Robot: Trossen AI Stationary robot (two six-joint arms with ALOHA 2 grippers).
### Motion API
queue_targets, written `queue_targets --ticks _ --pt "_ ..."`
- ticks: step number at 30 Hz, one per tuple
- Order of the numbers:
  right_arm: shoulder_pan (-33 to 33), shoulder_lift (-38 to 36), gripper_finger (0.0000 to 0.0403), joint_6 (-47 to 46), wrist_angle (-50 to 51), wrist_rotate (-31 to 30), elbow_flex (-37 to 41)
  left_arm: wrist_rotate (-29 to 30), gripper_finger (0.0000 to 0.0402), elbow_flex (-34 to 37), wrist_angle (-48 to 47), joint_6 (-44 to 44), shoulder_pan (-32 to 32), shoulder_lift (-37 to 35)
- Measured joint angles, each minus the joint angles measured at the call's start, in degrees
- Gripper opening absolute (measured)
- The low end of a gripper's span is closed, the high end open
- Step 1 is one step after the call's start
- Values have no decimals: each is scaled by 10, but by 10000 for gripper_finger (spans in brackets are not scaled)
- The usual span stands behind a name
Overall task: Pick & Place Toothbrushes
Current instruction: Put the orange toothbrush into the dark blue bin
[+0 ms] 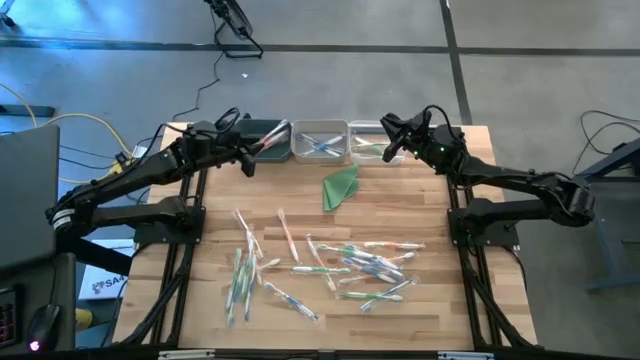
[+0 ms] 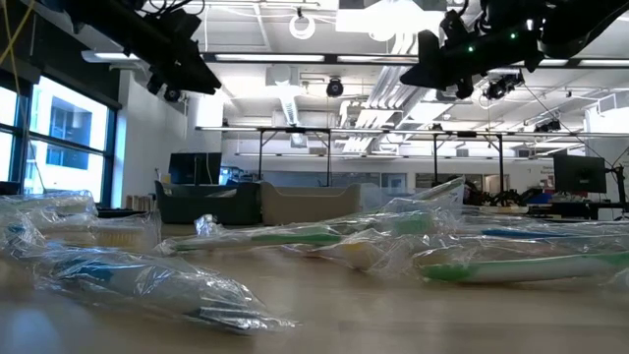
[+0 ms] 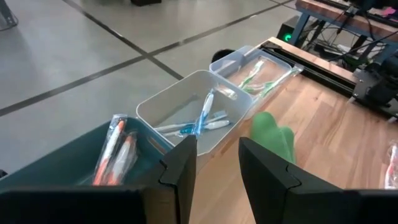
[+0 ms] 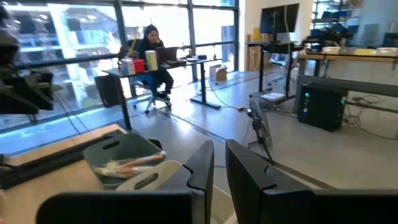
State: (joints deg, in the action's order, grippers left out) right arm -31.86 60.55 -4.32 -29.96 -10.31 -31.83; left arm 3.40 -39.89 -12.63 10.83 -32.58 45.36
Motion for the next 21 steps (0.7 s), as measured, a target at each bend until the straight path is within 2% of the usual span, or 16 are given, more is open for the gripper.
queue_targets --ticks 6,10,15,21 --pt "0 0 34 0 -24 45 0 0 117 0 1 1 0 0" --pt "0 0 34 7 -25 42 0 0 117 -1 12 75 0 -1" --pt "0 0 34 87 -25 41 0 -4 117 -1 24 137 0 -1" --pt "-1 0 34 174 -25 36 0 -56 117 -1 31 231 0 -1"
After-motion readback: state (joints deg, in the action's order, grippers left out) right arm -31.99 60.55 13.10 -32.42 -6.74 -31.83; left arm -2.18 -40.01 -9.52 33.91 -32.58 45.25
